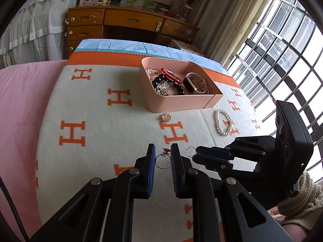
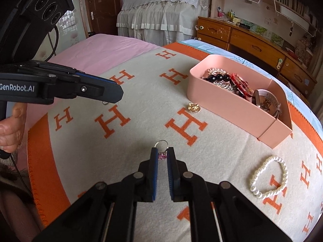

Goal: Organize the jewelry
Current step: 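Carry both rings into the pink box and open both grippers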

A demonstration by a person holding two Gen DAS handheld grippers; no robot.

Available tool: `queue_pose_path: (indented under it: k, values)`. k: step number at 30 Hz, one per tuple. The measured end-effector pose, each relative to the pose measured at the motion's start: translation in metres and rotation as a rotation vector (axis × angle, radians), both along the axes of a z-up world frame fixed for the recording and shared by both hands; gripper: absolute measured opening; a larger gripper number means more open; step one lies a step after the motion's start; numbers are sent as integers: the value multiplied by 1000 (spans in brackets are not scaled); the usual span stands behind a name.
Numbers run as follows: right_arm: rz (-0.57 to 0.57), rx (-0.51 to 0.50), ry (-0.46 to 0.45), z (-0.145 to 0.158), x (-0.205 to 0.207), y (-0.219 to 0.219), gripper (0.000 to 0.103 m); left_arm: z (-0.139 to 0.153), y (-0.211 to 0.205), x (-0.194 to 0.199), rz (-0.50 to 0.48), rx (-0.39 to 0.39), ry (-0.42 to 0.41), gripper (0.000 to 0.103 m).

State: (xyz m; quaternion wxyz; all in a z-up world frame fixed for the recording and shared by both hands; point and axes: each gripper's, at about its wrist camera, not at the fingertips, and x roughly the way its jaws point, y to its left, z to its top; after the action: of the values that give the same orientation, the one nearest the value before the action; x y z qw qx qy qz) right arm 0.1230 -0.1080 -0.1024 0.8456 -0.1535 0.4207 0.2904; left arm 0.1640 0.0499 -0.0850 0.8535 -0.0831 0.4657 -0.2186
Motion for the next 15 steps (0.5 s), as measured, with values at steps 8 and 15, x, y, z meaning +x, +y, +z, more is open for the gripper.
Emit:
queue_pose_path:
  k: [8,15]
  values:
    - [-153,175,-106,97,19,-37,9,79,-21,30,-8,32,-122,13]
    - [-276,281,-159,161,55,-62,9,104,-63,67,-34,56,-157,13]
